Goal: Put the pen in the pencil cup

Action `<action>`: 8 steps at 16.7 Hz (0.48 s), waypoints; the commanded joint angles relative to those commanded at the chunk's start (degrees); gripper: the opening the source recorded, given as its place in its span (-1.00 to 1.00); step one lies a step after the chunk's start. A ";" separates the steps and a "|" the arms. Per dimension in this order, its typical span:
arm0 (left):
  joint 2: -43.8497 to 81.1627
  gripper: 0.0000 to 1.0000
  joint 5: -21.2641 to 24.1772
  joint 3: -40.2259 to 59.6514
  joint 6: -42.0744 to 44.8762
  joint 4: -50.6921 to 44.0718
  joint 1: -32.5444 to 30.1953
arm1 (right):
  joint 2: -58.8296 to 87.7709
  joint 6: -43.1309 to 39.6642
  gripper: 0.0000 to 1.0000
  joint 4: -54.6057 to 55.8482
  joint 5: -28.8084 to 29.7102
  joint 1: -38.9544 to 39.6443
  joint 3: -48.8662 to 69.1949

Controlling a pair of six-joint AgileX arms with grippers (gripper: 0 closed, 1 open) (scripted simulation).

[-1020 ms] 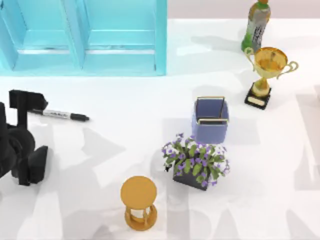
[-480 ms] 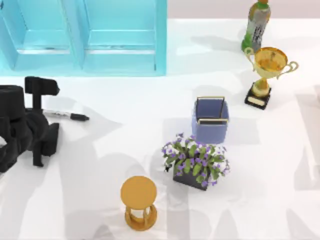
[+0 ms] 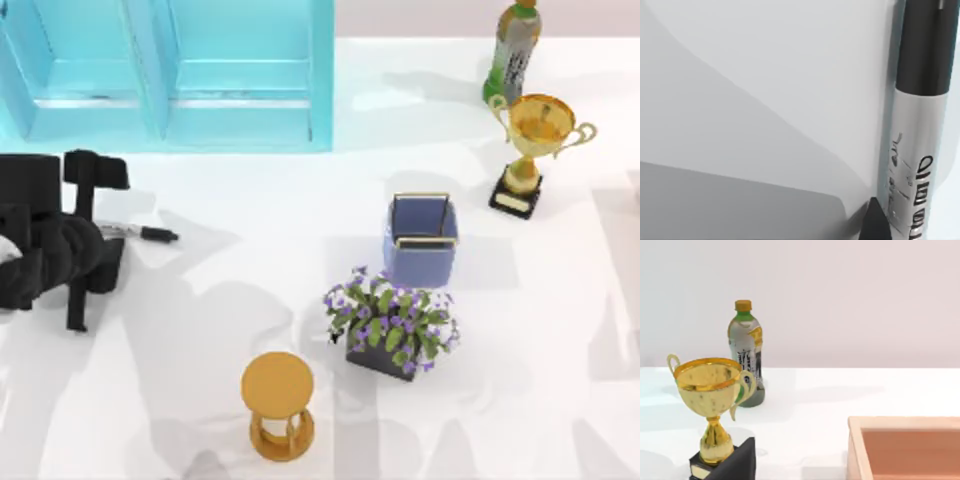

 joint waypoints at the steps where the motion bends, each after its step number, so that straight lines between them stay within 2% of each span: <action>1: 0.00 1.00 0.00 0.00 0.00 0.00 0.00 | 0.00 0.00 1.00 0.00 0.00 0.00 0.00; 8: 0.00 -0.06 0.00 0.00 0.00 0.00 0.00 | 0.00 0.00 1.00 0.00 0.00 0.00 0.00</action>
